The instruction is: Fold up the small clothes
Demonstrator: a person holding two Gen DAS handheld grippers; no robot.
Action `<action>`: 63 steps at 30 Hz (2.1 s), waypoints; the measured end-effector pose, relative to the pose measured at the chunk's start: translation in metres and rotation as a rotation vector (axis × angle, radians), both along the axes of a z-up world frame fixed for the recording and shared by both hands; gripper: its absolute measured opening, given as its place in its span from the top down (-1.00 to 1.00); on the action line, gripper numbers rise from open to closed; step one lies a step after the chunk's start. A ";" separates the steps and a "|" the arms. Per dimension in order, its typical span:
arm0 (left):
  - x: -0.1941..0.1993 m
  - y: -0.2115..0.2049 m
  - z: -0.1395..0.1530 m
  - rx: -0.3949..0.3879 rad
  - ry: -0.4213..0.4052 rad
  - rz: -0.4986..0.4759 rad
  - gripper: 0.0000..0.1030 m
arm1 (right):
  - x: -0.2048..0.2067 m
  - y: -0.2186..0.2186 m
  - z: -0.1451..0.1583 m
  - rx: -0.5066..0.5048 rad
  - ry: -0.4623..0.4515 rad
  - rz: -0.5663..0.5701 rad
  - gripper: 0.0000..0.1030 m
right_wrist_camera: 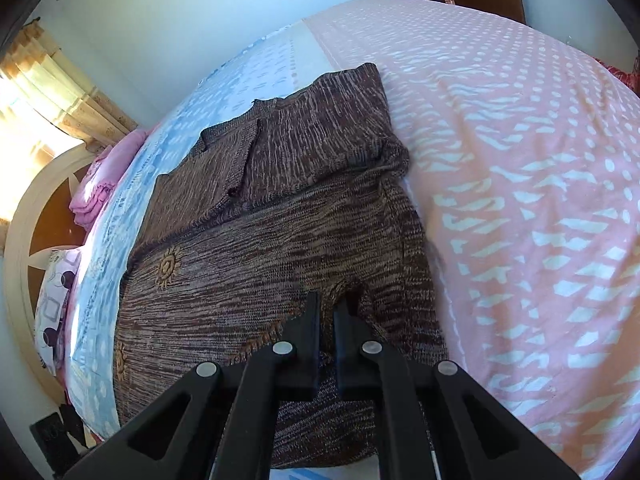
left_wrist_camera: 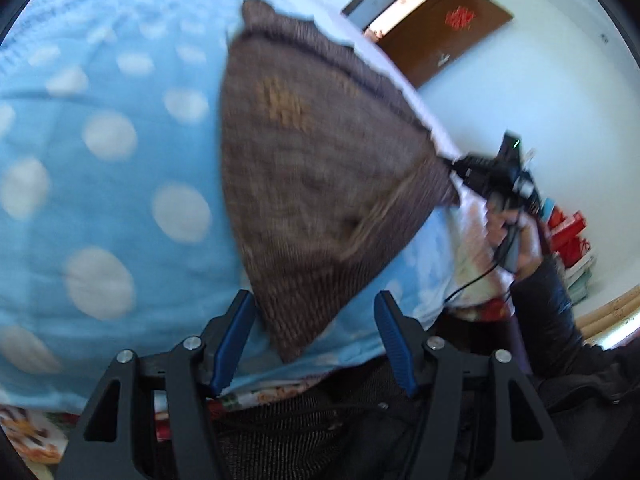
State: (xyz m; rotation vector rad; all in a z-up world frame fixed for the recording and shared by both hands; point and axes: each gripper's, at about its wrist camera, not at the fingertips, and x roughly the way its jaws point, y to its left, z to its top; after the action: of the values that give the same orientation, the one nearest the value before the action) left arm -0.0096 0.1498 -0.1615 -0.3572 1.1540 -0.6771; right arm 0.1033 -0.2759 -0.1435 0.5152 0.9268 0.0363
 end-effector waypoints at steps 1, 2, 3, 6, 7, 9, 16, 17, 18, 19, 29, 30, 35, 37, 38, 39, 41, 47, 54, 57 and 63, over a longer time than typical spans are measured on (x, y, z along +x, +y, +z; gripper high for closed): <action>0.000 -0.005 -0.006 0.010 0.019 0.005 -0.20 | 0.000 0.000 0.000 0.001 0.000 0.001 0.91; -0.001 -0.008 -0.007 0.016 0.016 0.016 -0.14 | -0.001 -0.001 -0.001 0.001 -0.001 0.003 0.91; -0.002 -0.009 -0.006 0.016 0.010 0.019 -0.04 | -0.001 -0.001 -0.001 0.000 -0.002 0.005 0.91; 0.002 -0.008 -0.007 0.013 0.031 0.043 0.95 | -0.002 -0.001 -0.003 -0.009 -0.004 0.009 0.91; 0.005 -0.007 -0.009 -0.001 0.050 0.058 0.93 | -0.002 0.000 -0.003 -0.008 -0.005 0.009 0.91; 0.007 -0.004 -0.010 -0.022 0.049 0.075 0.93 | -0.003 0.000 -0.002 -0.001 -0.007 0.006 0.91; 0.042 -0.011 0.035 -0.080 -0.031 0.065 0.93 | -0.004 -0.006 0.017 0.040 -0.048 -0.003 0.91; 0.055 -0.012 0.043 -0.089 -0.033 0.071 0.93 | -0.001 -0.009 0.020 0.056 -0.053 -0.006 0.91; 0.065 -0.012 0.049 -0.096 -0.035 0.080 0.93 | 0.002 -0.010 0.021 0.062 -0.056 -0.008 0.91; 0.082 -0.012 0.056 -0.102 -0.039 0.098 0.93 | 0.007 -0.012 0.022 0.062 -0.057 -0.014 0.91; 0.201 -0.020 0.057 0.073 -0.075 0.166 0.91 | 0.039 -0.026 -0.007 0.082 0.015 -0.100 0.90; 0.204 -0.016 0.058 0.092 -0.093 0.166 0.91 | 0.039 -0.025 -0.006 0.072 0.017 -0.096 0.90; 0.187 0.005 0.073 0.128 -0.217 0.142 0.89 | 0.036 -0.028 -0.002 0.095 0.007 -0.080 0.89; 0.182 0.000 0.074 0.132 -0.248 0.062 0.84 | 0.028 -0.033 0.005 0.139 -0.037 -0.084 0.89; 0.177 -0.004 0.074 0.140 -0.264 0.027 0.60 | 0.024 -0.035 0.009 0.153 -0.064 -0.086 0.87; 0.176 -0.009 0.071 0.136 -0.271 0.002 0.41 | 0.018 -0.037 0.014 0.164 -0.094 -0.089 0.80; 0.175 -0.019 0.066 0.122 -0.273 -0.024 -0.55 | 0.004 -0.041 0.026 0.161 -0.163 -0.122 0.58; 0.188 -0.052 0.045 0.140 -0.263 -0.055 -0.54 | -0.034 -0.037 0.050 0.061 -0.233 -0.164 0.46; 0.194 -0.068 0.031 0.228 -0.294 -0.023 -0.24 | -0.071 -0.026 0.064 -0.135 -0.237 -0.145 0.46; 0.191 -0.067 0.031 0.268 -0.310 -0.006 0.23 | -0.077 -0.025 0.064 -0.188 -0.224 -0.129 0.46; 0.185 -0.065 0.036 0.247 -0.316 0.006 0.44 | -0.076 -0.025 0.057 -0.185 -0.217 -0.127 0.46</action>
State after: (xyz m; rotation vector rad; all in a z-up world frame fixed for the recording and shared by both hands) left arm 0.1754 0.0845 -0.1260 -0.0406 0.9204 -0.5545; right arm 0.0272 -0.3014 -0.0862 0.3888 0.6760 -0.1056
